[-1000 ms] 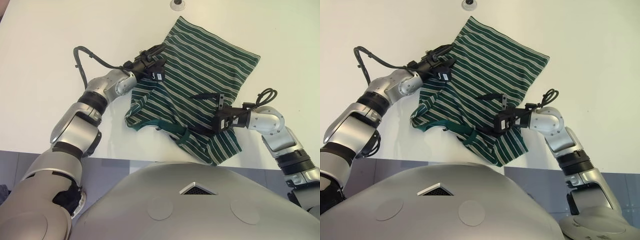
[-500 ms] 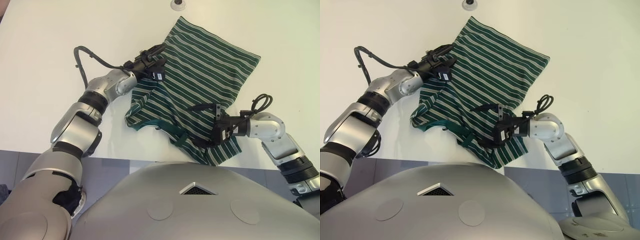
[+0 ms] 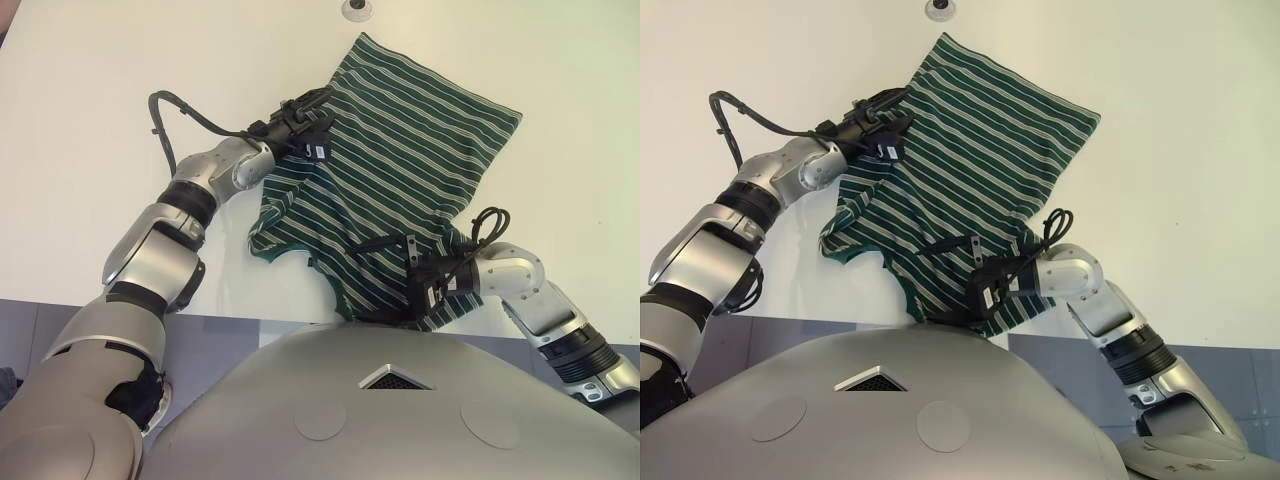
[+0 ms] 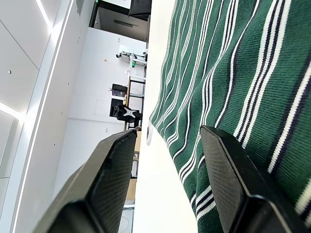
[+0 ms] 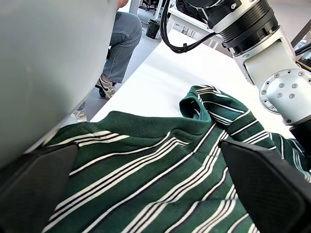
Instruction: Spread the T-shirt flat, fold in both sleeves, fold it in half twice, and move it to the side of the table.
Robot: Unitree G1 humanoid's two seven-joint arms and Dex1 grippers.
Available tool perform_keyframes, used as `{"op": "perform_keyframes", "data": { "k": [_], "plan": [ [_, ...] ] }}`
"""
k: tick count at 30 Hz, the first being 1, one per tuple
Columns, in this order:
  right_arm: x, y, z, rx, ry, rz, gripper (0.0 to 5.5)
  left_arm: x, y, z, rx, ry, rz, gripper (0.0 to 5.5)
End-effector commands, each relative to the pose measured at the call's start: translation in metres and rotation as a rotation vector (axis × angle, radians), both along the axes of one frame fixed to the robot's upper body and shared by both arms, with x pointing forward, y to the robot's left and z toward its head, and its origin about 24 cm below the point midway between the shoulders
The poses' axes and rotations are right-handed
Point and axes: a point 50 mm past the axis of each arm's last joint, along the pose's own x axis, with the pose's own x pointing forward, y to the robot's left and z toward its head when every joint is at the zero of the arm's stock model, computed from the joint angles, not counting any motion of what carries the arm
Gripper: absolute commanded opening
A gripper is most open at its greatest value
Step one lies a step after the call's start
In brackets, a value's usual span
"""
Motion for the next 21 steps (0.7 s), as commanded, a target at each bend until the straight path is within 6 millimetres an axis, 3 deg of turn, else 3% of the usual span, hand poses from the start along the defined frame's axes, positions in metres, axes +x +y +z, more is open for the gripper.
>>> {"op": "perform_keyframes", "data": {
  "k": [1, 6, 12, 16, 21],
  "plan": [
    [0.002, -0.007, -0.004, -0.057, -0.028, -0.006, 5.39, -0.019, 0.012, -0.03, 0.086, 0.115, 0.024, 2.39],
    [0.029, -0.03, 0.019, -0.058, -0.143, -0.132, 5.39, -0.012, 0.019, -0.02, 0.032, 0.089, 0.066, 2.39],
    [0.05, -0.056, 0.024, -0.131, -0.236, -0.263, 5.39, -0.004, 0.041, -0.005, -0.004, 0.052, 0.134, 2.39],
    [0.09, -0.074, 0.028, -0.162, -0.353, -0.518, 5.39, -0.004, 0.047, -0.003, -0.013, 0.045, 0.156, 2.39],
    [0.123, -0.09, 0.028, -0.185, -0.417, -0.786, 5.39, -0.005, 0.043, 0.003, -0.078, 0.049, 0.146, 2.39]
  ]
}}
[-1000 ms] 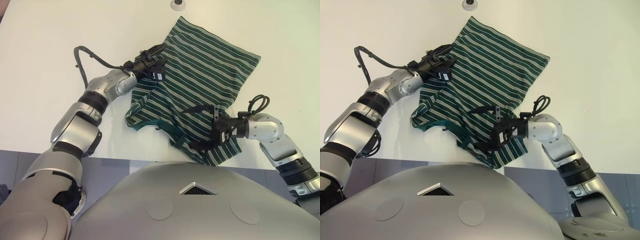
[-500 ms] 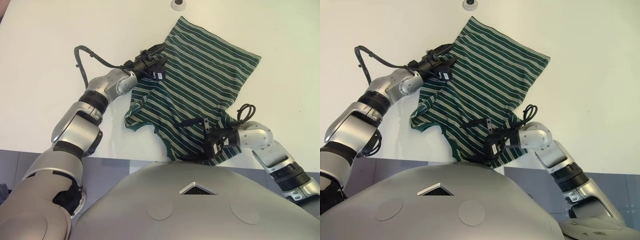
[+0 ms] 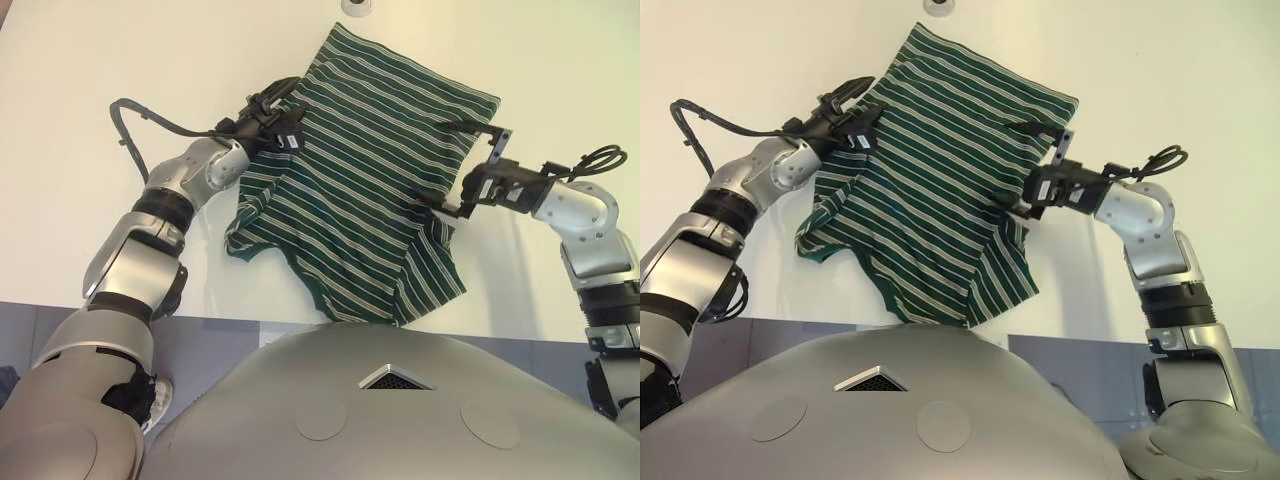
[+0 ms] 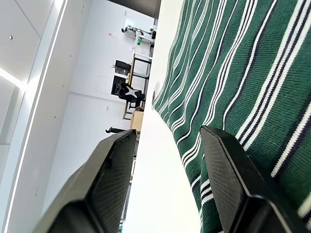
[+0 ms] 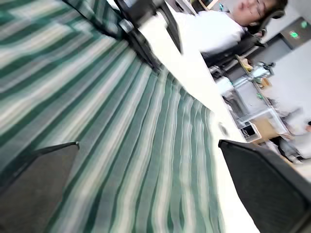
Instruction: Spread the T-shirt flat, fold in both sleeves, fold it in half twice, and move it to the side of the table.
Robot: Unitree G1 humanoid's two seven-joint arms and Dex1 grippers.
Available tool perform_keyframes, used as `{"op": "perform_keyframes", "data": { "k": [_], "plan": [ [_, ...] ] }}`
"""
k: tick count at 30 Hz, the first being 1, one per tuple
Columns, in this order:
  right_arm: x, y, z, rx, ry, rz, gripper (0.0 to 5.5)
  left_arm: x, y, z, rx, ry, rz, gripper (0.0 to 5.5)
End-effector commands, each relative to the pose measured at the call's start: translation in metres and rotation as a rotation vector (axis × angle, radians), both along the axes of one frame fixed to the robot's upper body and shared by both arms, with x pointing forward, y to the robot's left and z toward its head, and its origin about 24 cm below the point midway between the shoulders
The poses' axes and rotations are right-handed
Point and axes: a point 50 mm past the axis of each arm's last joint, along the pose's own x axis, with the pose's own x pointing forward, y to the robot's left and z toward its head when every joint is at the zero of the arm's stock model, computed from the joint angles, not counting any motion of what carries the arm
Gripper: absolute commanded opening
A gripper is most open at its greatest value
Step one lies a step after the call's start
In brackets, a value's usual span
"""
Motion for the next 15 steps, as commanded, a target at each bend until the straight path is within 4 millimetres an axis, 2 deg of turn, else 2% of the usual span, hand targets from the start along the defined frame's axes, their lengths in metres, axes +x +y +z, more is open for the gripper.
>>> {"op": "perform_keyframes", "data": {
  "k": [1, 5, 7, 12, 15],
  "plan": [
    [0.016, -0.004, -0.001, 0.001, -0.039, -0.12, 5.39, -0.008, 0.004, -0.005, -0.03, 0.055, 0.006, 2.39],
    [0.018, 0.005, -0.017, -0.041, -0.02, -0.116, 5.39, -0.007, 0.004, 0.0, -0.081, 0.063, 0.009, 2.39],
    [0.02, 0.001, -0.025, -0.096, -0.019, -0.135, 5.39, -0.007, 0.003, 0.004, -0.111, 0.066, 0.009, 2.39],
    [0.048, -0.036, -0.027, -0.272, -0.11, -0.34, 5.39, -0.004, 0.014, 0.012, -0.191, 0.07, 0.057, 2.39],
    [0.061, -0.046, -0.022, -0.32, -0.17, -0.398, 5.39, -0.005, 0.018, 0.013, -0.192, 0.071, 0.062, 2.39]
  ]
}}
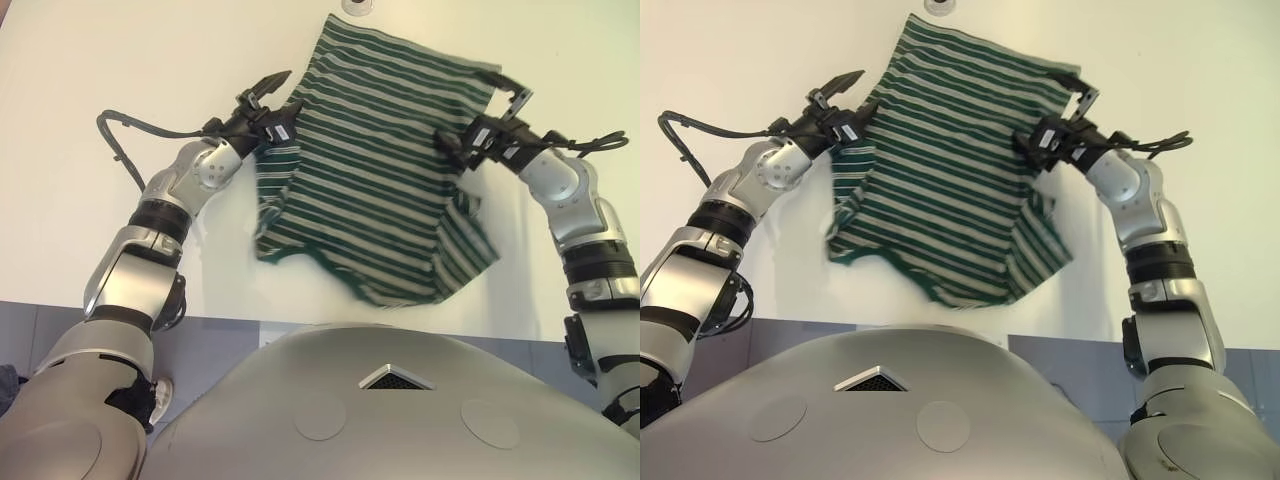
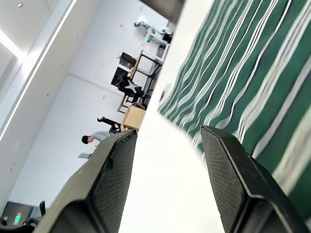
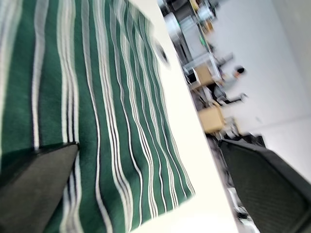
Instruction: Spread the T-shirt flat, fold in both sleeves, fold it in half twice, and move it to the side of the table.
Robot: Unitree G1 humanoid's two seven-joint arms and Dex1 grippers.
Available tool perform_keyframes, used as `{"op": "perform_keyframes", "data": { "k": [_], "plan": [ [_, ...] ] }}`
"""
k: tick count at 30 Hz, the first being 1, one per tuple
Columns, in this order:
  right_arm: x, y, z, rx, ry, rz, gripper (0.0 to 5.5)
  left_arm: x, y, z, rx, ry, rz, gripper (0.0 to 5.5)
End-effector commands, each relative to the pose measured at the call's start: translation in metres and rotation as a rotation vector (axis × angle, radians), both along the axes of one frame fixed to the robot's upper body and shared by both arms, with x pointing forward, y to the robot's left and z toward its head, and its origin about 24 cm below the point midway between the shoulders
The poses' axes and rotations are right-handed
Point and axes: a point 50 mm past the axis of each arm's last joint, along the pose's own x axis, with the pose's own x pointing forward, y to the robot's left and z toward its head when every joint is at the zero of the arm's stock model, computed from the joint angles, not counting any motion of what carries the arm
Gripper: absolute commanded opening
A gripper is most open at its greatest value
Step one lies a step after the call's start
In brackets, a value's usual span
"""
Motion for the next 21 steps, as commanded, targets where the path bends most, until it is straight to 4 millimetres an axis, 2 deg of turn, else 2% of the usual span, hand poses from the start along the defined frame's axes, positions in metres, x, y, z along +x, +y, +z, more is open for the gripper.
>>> {"op": "perform_keyframes", "data": {
  "k": [1, 6, 9, 11, 14, 17, 19, 21],
  "plan": [
    [0.013, -0.014, 0.0, -0.075, -0.032, -0.058, 5.39, -0.003, 0.008, 0.0, 0.004, 0.012, 0.01, 2.39],
    [0.035, -0.003, 0.019, -0.052, -0.2, -0.023, 5.39, -0.006, 0.009, 0.0, 0.003, 0.011, 0.007, 2.39],
    [0.04, 0.002, 0.034, 0.012, -0.308, -0.009, 5.39, -0.008, 0.008, 0.002, -0.023, 0.006, 0.003, 2.39],
    [0.042, 0.004, 0.046, 0.076, -0.398, -0.021, 5.39, -0.01, 0.003, 0.012, -0.116, -0.007, -0.018, 2.39],
    [0.041, 0.006, 0.054, 0.158, -0.464, -0.035, 5.39, -0.018, -0.019, 0.037, -0.376, -0.01, -0.086, 2.39],
    [0.032, 0.014, 0.046, 0.24, -0.408, 0.003, 5.39, -0.038, -0.046, 0.043, -0.407, 0.022, -0.216, 2.39],
    [0.019, 0.027, 0.037, 0.306, -0.308, 0.097, 5.39, -0.05, -0.059, 0.036, -0.341, 0.044, -0.278, 2.39],
    [-0.004, 0.045, 0.024, 0.333, -0.158, 0.273, 5.39, -0.062, -0.071, 0.024, -0.262, 0.076, -0.328, 2.39]
  ]
}}
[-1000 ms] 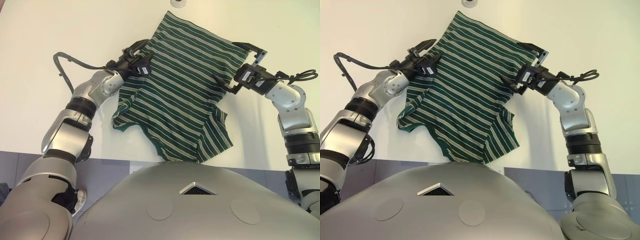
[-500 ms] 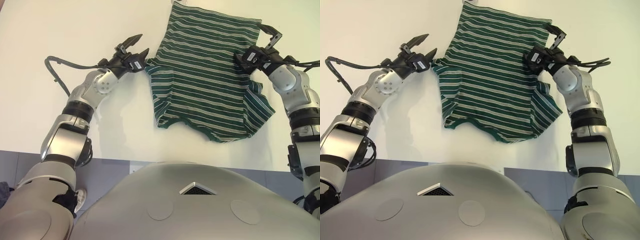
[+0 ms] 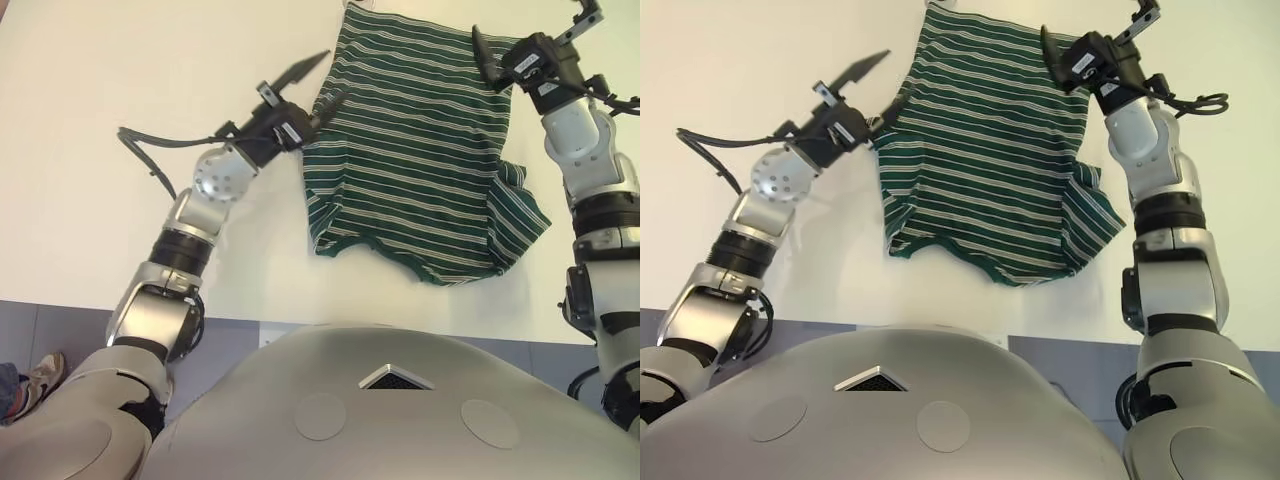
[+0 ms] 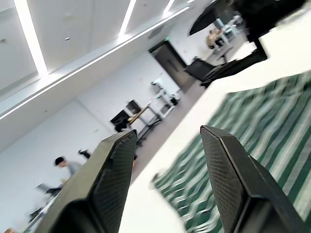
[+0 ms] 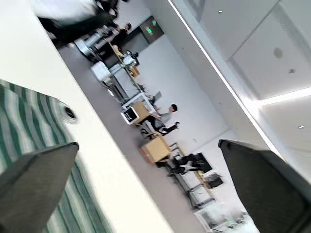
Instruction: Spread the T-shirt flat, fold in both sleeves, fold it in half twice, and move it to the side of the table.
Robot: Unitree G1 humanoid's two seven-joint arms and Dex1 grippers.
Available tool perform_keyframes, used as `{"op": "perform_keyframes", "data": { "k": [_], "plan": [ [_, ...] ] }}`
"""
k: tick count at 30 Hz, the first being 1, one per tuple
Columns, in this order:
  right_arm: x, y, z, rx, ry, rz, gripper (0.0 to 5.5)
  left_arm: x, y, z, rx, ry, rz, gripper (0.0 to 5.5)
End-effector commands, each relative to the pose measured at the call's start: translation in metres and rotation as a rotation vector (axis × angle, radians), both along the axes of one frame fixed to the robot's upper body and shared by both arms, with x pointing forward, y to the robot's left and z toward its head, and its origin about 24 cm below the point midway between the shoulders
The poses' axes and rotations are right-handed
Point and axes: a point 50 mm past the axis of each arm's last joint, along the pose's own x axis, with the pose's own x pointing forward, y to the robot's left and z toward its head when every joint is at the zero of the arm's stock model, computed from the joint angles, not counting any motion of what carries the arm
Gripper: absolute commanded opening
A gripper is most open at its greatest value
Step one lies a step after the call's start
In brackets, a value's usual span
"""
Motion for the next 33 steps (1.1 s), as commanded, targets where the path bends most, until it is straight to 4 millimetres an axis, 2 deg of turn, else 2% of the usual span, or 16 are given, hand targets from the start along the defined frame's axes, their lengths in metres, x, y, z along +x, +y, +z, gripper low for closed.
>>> {"op": "perform_keyframes", "data": {
  "k": [1, 3, 6, 10, 16, 20, 24, 27, 30, 33],
  "plan": [
    [-0.038, 0.028, -0.023, -0.04, 0.206, 0.311, 5.39, -0.018, -0.018, -0.022, 0.151, 0.024, -0.084, 2.39],
    [-0.049, 0.029, -0.038, -0.123, 0.305, 0.371, 5.39, -0.019, -0.023, -0.03, 0.196, 0.029, -0.089, 2.39],
    [-0.052, 0.022, -0.055, -0.253, 0.389, 0.341, 5.39, -0.019, -0.026, -0.034, 0.229, 0.03, -0.084, 2.39],
    [-0.06, 0.01, -0.079, -0.429, 0.49, 0.316, 5.39, -0.011, -0.019, -0.042, 0.309, 0.011, -0.018, 2.39],
    [-0.065, 0.006, -0.087, -0.474, 0.53, 0.324, 5.39, -0.016, -0.005, -0.055, 0.462, -0.019, 0.004, 2.39],
    [-0.066, 0.006, -0.088, -0.479, 0.534, 0.324, 5.39, -0.031, 0.016, -0.071, 0.58, 0.043, -0.045, 2.39],
    [-0.066, 0.004, -0.087, -0.479, 0.532, 0.318, 5.39, -0.049, 0.046, -0.087, 0.693, 0.125, -0.08, 2.39],
    [-0.064, 0.001, -0.086, -0.48, 0.529, 0.305, 5.39, -0.059, 0.067, -0.086, 0.733, 0.165, -0.096, 2.39],
    [-0.063, 0.001, -0.085, -0.476, 0.523, 0.296, 5.39, -0.05, 0.087, -0.073, 0.721, 0.156, -0.037, 2.39],
    [-0.061, 0.003, -0.084, -0.471, 0.516, 0.296, 5.39, -0.039, 0.081, -0.043, 0.533, 0.129, -0.003, 2.39]
  ]
}}
